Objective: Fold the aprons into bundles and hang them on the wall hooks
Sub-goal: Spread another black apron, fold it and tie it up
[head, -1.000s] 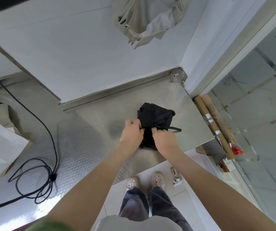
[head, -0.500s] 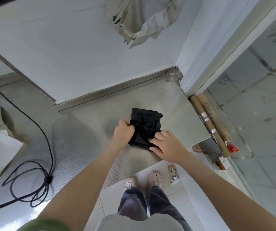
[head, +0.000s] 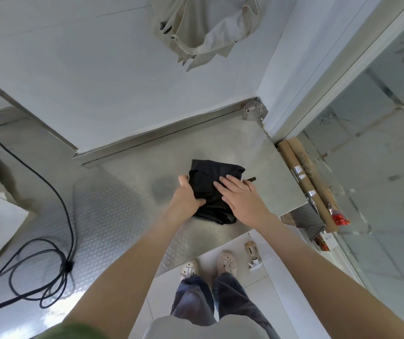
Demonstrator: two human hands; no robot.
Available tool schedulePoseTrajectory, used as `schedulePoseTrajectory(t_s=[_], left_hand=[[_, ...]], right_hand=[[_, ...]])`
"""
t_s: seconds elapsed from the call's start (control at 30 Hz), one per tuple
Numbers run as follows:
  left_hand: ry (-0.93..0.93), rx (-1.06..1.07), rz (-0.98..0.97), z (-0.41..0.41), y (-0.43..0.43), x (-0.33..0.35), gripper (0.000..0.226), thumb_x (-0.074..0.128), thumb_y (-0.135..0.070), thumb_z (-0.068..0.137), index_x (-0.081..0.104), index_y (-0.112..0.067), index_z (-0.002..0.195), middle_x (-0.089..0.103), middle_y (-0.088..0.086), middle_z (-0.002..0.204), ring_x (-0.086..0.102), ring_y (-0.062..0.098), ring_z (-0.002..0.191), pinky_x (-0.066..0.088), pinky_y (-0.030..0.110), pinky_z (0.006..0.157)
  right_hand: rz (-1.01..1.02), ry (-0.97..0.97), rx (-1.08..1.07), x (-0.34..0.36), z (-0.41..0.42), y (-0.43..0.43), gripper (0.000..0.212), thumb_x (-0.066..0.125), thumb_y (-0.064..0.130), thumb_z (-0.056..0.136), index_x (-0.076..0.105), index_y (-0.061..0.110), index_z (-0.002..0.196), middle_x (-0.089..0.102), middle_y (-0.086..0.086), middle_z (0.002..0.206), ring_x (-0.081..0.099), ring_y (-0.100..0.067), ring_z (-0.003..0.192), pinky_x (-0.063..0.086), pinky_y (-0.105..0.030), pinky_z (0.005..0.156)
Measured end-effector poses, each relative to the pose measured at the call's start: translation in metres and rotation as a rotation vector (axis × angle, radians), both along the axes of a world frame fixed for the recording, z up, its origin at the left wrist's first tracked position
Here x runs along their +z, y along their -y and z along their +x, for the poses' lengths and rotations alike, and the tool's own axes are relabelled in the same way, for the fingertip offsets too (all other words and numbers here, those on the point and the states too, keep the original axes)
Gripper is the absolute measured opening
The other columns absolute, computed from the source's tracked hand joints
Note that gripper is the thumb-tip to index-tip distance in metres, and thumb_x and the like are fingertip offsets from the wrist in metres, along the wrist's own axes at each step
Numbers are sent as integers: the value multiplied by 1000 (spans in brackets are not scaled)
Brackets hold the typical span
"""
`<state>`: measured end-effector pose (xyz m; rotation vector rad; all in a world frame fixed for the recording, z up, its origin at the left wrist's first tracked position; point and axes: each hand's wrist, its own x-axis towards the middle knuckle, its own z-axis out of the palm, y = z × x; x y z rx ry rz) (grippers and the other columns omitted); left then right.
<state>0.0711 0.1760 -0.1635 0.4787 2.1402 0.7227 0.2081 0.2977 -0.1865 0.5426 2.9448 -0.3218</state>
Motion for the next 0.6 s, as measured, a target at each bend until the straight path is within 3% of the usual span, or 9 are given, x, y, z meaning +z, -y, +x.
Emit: schedulePoseTrajectory(t_s=[0.13,0.2,0.3,0.4,0.5,0.6], left_hand=[[-49,-57,56,3,3,-8,75,72,-5,81,22,-4,137,54,15,126,55,27,113,39,22,82],[-34,-74,84,1,7,-12,73,71,-6,82,23,-5,137,54,11,124,56,25,111,40,22,83],[59,-26,116,-4,12,-13,58,68,-13,86,32,-11,132,55,0,111,56,17,100,40,22,79],[200,103,205,-10,17,-11,39,64,-14,90,47,-18,125,61,1,112,60,15,100,46,24,83],[169,14,255,-15,14,-3,37,62,-12,89,56,-25,124,64,-5,111,60,13,104,46,29,94],[83,-45,230,-15,7,3,40,65,-13,85,54,-24,121,61,-5,107,59,14,99,47,28,90]], right_hand=[[-80,96,-5,-7,4,-7,48,33,27,104,24,27,151,23,7,158,16,-11,147,21,-41,115],[-119,99,-23,-5,3,-7,47,30,29,105,21,30,151,18,11,159,10,-7,147,15,-36,116],[-247,73,-144,6,-6,-7,43,34,38,103,36,33,145,33,12,152,22,-6,141,9,-31,108],[-222,-5,-135,23,-18,-6,45,43,44,98,42,30,140,52,10,129,39,-11,125,12,-28,102],[-274,-68,-52,38,-32,2,44,51,44,94,46,26,134,55,9,119,44,-12,115,17,-26,97],[-356,-101,-44,46,-45,13,34,52,37,96,53,19,124,58,4,113,47,-14,109,25,-29,95]])
